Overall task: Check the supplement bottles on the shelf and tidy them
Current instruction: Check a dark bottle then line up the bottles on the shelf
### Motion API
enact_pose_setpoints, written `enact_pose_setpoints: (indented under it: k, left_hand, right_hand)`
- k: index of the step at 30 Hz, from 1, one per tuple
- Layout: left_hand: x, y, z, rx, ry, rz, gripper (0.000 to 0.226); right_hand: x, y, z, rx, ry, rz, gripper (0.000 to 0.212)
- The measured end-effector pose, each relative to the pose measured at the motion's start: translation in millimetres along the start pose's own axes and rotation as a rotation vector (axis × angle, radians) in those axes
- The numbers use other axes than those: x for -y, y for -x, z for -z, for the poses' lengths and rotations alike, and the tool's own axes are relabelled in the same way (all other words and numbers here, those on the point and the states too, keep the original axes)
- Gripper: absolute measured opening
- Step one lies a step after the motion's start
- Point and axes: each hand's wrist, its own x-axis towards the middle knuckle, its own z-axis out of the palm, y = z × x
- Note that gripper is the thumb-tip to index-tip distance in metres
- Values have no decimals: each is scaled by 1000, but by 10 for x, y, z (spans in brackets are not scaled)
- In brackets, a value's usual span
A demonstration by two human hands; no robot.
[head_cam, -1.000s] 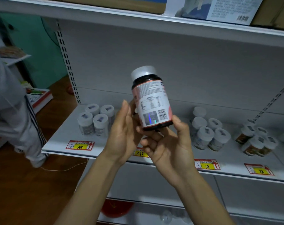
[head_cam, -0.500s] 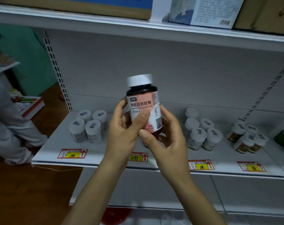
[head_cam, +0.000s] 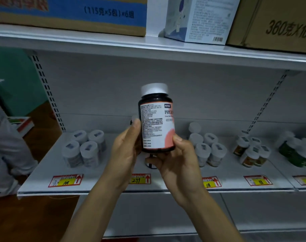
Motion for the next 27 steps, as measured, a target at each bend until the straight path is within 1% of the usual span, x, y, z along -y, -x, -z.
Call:
enact_pose_setpoints:
  k: [2,4,5,6,7,8,10,11,13,14,16,18,19,20,21,23,24,25,26,27]
  left_hand:
    - [-10,-22,20,20,31,22,53]
    - [-21,-26,51,78,98,52,39]
    - [-28,-17,63,116,144,85,37]
    - [-33,-5,78,156,180,125,45]
    - [-29,2,97,195,202,164,60]
    - [-16,7,125,221,199,196,69]
    - [15,23,187,240,184,227,69]
    - [22,30,204,232,185,222,73]
    - [47,20,243,169,181,155,81]
    - [66,6,266,120,164,103,79]
    - [81,-2,316,29,101,17,72]
    - [62,8,337,-39,31,-22,66]
    - [45,18,332,-67,-2,-30,60]
    - [22,28,313,-99,-23,-31,51]
    - [13,30,294,-132,-40,-32,45]
    - [15,38,242,-198,-67,-31,46]
    - [28,39,224,-231,-87,-31,52]
    - [47,39,220,-258,-116,-38,60]
    - [52,46,217,-277,-152,-46,65]
    - [64,49,228,-277,-184,-60,65]
  right_hand:
    - [9,-5,-6,47,-91,-29,46]
    - [23,1,-34,115,-166,-87,47]
    - [22,3,-39,149,-201,-130,49]
    - [26,9,-54,179,-234,-183,52]
    - [17,14,-55,195,-254,-234,55]
    - [9,20,-68,211,-261,-281,58]
    - [-26,26,-85,224,-236,-353,63]
    - [-46,24,-90,214,-203,-375,64]
    - [-97,-12,-70,152,-96,-395,61]
    - [-124,-32,-55,89,-4,-384,56]
    - [-203,-64,11,-77,238,-276,42]
    - [-262,-61,65,-207,437,-36,27]
    - [-279,-47,85,-230,513,118,20]
    - [-287,-25,88,-219,612,263,22]
    - [-300,-5,88,-177,743,384,38]
    - [-357,0,90,-86,1020,507,65]
    - [-382,-11,75,-60,1093,525,72]
    - [-409,-25,64,-56,1098,514,75]
    - [-417,-37,39,-63,1038,480,73]
    - [-422,-52,28,-72,938,438,67]
